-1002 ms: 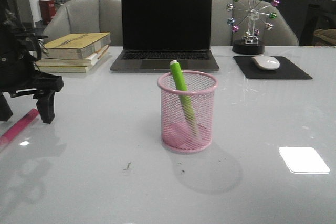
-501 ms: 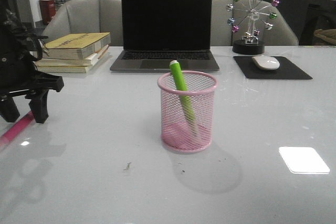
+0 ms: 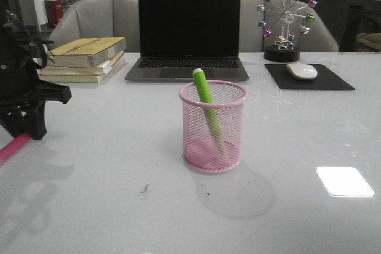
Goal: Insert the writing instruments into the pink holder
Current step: 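Lift the pink marker and lower it into the pink holder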
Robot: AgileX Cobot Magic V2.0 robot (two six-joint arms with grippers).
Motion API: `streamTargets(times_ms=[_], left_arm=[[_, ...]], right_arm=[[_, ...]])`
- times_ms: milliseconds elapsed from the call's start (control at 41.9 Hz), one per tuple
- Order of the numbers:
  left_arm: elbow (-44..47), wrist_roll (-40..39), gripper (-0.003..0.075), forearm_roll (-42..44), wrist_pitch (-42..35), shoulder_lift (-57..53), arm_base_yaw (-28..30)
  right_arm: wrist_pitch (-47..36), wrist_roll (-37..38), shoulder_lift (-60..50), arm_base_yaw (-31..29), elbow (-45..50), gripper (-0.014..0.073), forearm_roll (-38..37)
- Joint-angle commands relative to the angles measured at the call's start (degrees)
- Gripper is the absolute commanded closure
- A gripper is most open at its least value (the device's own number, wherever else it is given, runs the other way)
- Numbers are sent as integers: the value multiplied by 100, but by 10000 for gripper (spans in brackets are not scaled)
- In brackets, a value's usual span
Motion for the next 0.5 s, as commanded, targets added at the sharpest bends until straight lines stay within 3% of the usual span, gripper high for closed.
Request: streamTargets(times_ms=[0,310,477], left_arm=[[-40,-4,629,-15,-377,-729,-42],[1093,176,629,-15,-2229,-2922,-823],[1830,176,629,-87,-4164,-3921,-1509]], right_arm=[[-343,1,-27,-39,-156,192,-63],[-343,1,-27,-39,-156,192,-63],[-343,1,-27,-39,-156,192,-63]])
